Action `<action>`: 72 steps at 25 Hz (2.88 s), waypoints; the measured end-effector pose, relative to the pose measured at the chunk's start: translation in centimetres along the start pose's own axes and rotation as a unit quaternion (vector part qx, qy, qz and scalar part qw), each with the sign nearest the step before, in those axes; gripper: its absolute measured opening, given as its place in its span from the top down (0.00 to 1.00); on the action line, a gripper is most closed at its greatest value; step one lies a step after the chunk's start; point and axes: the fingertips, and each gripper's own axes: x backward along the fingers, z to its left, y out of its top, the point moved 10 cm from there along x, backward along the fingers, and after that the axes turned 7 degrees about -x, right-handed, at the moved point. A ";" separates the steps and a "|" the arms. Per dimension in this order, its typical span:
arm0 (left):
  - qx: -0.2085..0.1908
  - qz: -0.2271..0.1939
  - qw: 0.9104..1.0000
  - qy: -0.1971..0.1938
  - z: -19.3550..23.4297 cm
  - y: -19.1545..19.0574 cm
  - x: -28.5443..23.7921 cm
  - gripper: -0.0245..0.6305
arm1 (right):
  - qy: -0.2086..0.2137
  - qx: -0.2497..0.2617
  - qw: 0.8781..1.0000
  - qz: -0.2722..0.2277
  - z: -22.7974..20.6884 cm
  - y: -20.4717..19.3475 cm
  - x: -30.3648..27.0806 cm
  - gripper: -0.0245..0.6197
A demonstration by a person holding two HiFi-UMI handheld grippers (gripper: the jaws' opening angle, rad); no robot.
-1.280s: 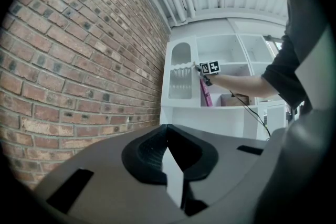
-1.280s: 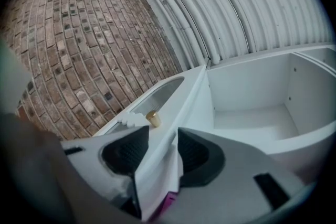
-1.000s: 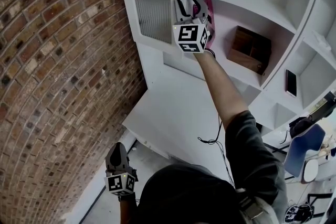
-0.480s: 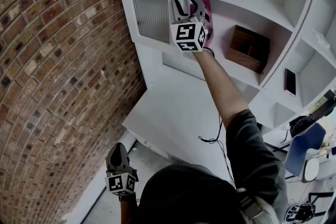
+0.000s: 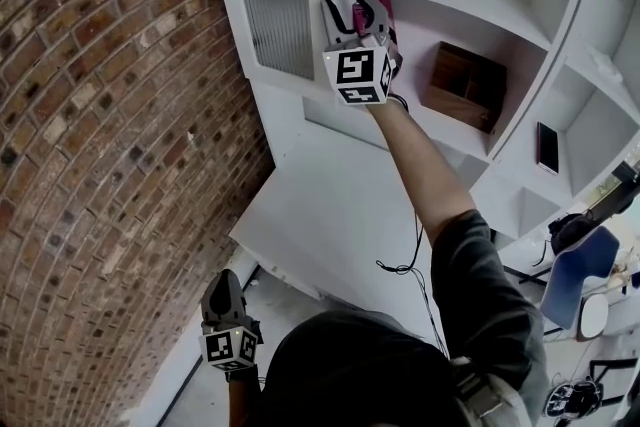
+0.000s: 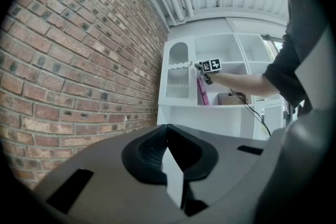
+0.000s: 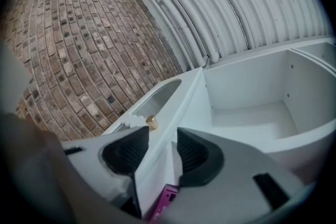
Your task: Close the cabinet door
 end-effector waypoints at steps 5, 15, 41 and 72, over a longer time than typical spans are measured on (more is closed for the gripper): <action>-0.002 -0.005 1.000 -0.006 -0.4 0.2 0.1 0.96 | 0.013 -0.028 1.000 -0.001 0.1 0.4 1.8 0.71; -0.012 -0.015 1.000 -0.006 -0.1 1.0 -0.3 0.96 | 0.038 -0.103 0.994 -0.026 0.4 1.4 8.0 0.75; -0.021 -0.017 0.999 -0.037 -1.7 1.2 -2.0 0.96 | 0.064 -0.179 0.982 0.017 0.4 -0.7 26.0 0.95; -0.031 -0.011 0.998 -0.050 -2.8 1.4 -3.4 0.96 | 0.096 -0.216 0.969 0.067 1.5 -3.5 31.4 0.96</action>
